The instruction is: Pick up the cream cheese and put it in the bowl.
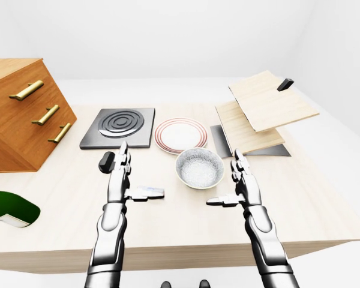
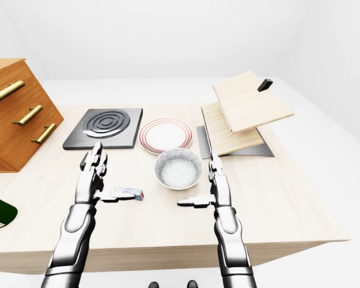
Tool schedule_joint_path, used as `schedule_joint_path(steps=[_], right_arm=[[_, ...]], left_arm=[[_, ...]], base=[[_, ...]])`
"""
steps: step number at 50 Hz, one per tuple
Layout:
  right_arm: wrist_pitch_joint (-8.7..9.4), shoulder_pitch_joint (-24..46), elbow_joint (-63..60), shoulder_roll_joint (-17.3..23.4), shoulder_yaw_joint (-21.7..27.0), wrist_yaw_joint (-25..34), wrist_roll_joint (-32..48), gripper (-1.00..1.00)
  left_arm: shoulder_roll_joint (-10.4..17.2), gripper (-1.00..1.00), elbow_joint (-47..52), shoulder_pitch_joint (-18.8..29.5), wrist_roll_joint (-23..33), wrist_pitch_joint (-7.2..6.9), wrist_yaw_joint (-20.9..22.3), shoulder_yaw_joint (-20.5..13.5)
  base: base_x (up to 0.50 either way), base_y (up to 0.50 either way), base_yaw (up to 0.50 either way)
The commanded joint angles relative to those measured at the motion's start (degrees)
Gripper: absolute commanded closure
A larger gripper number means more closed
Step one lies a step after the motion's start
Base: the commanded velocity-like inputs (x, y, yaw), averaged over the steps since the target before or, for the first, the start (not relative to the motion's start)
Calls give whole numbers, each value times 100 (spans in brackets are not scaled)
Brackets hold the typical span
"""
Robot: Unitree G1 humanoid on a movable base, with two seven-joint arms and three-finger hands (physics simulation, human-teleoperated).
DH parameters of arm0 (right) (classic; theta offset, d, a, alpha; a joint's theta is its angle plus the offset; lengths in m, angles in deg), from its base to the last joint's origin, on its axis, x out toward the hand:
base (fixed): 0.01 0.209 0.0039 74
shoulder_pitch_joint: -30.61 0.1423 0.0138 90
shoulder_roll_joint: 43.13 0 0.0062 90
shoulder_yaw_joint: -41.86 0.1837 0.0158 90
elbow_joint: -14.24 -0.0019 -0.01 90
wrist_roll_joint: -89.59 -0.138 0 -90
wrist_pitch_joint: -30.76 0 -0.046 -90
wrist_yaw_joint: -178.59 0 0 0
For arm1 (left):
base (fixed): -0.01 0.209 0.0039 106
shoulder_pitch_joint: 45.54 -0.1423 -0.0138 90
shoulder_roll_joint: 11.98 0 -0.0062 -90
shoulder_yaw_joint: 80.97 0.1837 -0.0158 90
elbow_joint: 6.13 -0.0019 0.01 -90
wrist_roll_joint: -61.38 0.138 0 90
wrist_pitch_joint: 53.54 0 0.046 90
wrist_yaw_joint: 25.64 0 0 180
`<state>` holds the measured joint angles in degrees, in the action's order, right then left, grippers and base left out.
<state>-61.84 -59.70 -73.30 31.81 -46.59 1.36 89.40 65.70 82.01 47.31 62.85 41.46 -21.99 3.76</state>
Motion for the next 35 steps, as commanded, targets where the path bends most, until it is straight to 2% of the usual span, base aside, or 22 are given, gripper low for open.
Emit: schedule_joint_path(steps=[1,6,14,21,29,35], right_arm=[[-26,10,73,-7,-7,21,-18,-100],[-85,23,149,-2,-3,15,-12,-100],[-117,44,216,5,11,22,-33,-100],[-145,88,334,9,19,31,-49,-100],[-172,106,405,10,14,45,-52,-100],[-169,117,429,9,16,57,-73,-100]], left_arm=[[103,-100,-168,169,20,0,67,-141],[95,-100,-255,162,15,0,172,-95],[161,-100,-1234,331,8,0,740,16],[203,-100,-724,185,-199,0,1105,-83],[182,-100,-894,225,-210,0,1126,-106],[77,-100,-666,-26,-31,0,1114,66]], base=[[0,0,0],[0,0,0],[0,0,0],[0,0,0],[0,0,0],[0,0,0]])
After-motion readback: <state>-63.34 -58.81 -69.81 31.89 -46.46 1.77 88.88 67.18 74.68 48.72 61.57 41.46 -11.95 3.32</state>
